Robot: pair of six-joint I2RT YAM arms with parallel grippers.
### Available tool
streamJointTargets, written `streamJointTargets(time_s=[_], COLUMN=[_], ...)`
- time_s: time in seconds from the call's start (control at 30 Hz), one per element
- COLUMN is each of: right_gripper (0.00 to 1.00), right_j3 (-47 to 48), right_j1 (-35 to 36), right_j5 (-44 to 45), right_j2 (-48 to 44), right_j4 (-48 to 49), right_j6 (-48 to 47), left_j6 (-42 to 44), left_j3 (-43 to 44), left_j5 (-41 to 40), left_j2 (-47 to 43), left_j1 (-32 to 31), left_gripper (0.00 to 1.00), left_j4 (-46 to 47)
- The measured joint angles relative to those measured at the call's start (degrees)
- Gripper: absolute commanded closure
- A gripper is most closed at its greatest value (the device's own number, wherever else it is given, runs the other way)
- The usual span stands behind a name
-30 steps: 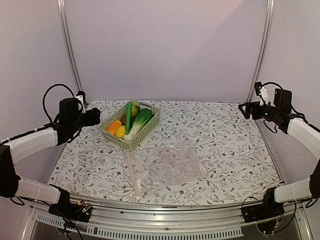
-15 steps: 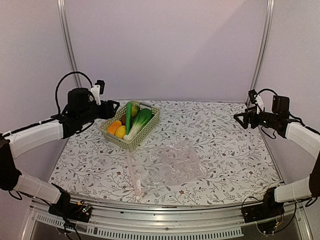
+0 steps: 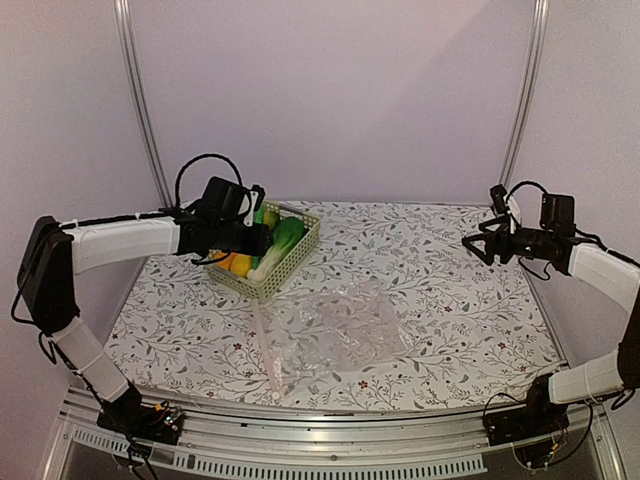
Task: Place the food in the zip-top bag and seal the zipper
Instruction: Move the bin to the center of the board.
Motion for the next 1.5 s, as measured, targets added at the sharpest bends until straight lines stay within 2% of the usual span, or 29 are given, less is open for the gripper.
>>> streamJointTargets(time_s=[0.13, 0.4, 0.6, 0.87, 1.17, 1.5], right_gripper=[0.12, 0.12, 0.12, 0.12, 0.13, 0.13], right_j3=[0.02, 0.02, 0.04, 0.68, 0.68, 0.72], right_j1=[0.02, 0.02, 0.02, 0.02, 0.02, 0.02], right_j5=[-0.63, -1.16, -1.11, -1.11, -1.16, -1.42], right_j2=[1.05, 1.97, 2.14, 2.19, 2.19, 2.19], right_j4=[-0.72, -1.25, -1.42, -1.84, -2.38, -2.86], right_j6=[-0.02, -0.09, -0.81, -1.05, -1.03, -1.03], left_j6=[-1.33, -1.66, -1.36, -1.29, -2.25, -7.85], left_j3=[3.85, 18.01, 25.57, 26.01, 25.94, 21.94], left_j5=[0.46, 2.91, 3.23, 2.27, 0.35, -3.06], left_j2=[5.88, 19.93, 25.0, 25.31, 25.31, 22.95], left_j1=[0.0, -0.22, -0.85, -1.49, -3.06, -5.35], left_gripper=[0.57, 0.58, 0.62, 0.68, 0.84, 0.96], left_j4=[-1.73, -6.71, -9.75, -14.08, -16.55, -17.73])
